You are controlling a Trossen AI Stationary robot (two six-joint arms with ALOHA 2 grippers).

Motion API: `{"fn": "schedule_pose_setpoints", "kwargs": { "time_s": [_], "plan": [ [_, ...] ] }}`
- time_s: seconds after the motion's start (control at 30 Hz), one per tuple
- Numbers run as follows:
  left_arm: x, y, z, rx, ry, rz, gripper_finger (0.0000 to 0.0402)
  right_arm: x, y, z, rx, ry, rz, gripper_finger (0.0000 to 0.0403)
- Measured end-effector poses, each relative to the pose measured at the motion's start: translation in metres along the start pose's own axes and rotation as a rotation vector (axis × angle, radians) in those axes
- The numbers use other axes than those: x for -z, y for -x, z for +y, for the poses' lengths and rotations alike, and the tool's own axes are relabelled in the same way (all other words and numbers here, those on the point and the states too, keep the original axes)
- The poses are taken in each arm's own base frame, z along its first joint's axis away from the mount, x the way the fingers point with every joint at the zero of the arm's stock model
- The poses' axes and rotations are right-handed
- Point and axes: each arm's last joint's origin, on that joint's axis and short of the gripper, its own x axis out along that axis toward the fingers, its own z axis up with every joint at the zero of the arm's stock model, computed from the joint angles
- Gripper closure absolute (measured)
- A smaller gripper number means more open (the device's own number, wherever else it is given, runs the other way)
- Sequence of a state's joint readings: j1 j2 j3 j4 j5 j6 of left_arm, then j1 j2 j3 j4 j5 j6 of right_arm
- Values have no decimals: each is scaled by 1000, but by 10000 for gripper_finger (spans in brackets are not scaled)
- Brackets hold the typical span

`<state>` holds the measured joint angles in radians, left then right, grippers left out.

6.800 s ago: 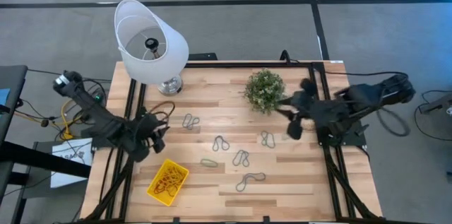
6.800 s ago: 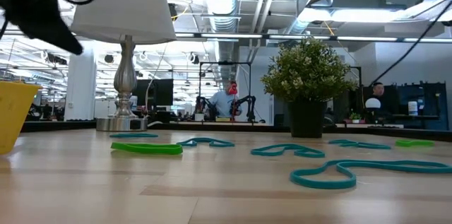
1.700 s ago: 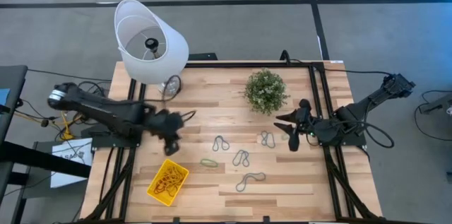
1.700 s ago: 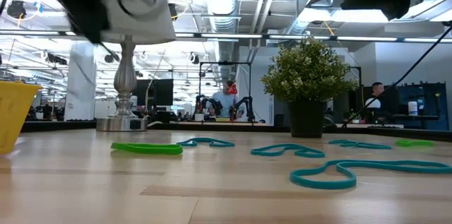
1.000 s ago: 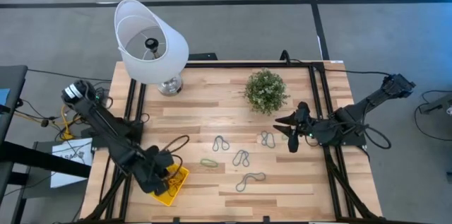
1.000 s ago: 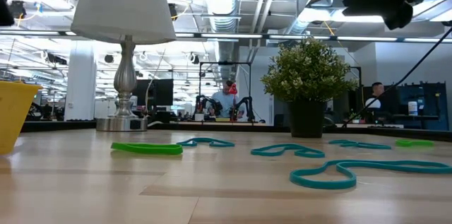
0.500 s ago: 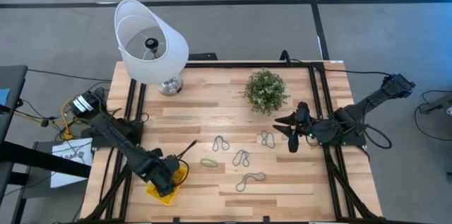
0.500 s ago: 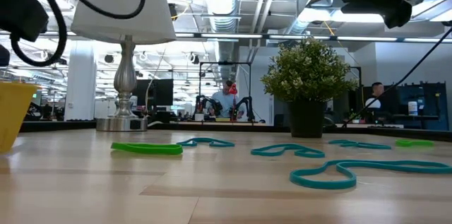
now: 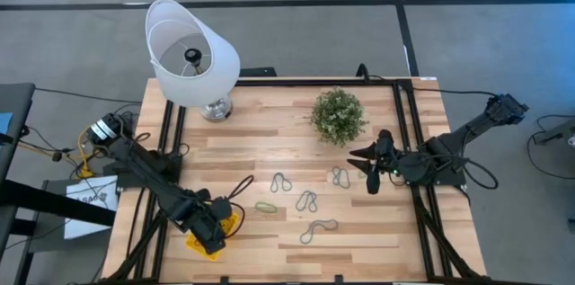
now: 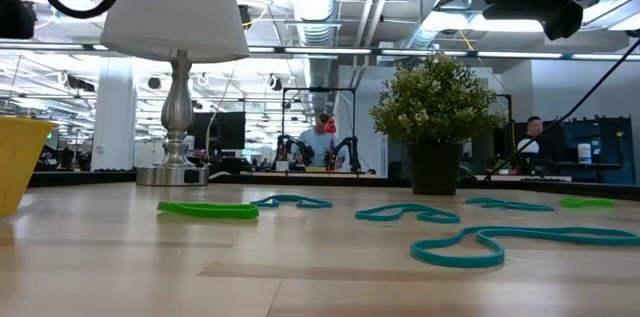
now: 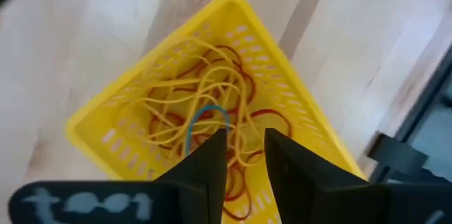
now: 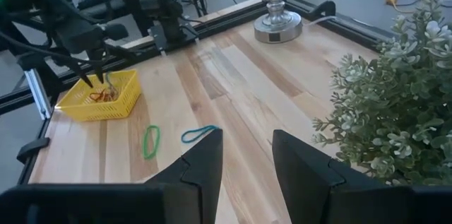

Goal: Pick and place items into bin
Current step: Put the top left blue rubberband into the yellow bin

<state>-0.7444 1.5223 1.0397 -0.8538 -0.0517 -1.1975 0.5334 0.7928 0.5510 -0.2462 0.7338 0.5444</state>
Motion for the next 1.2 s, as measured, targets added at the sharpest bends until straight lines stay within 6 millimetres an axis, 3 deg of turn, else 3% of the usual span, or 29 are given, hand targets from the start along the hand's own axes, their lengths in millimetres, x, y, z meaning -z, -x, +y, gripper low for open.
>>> {"fn": "schedule_pose_setpoints", "kwargs": {
  "time_s": [0.37, 0.6, 0.9, 1.2],
  "plan": [
    [7, -1, 13, -132, -210, 50, 317, 0, 0, 0, 0, 5, 0, 284],
    [14, -19, 21, -87, -219, 136, 317, 0, 0, 0, 0, 5, 0, 284],
    [14, -21, 20, -64, -225, 147, 317, 0, 0, 0, 0, 5, 0, 284],
    [21, -38, 27, -13, -175, 176, 322, 0, 0, 0, 0, 5, 0, 284]
  ]
}}
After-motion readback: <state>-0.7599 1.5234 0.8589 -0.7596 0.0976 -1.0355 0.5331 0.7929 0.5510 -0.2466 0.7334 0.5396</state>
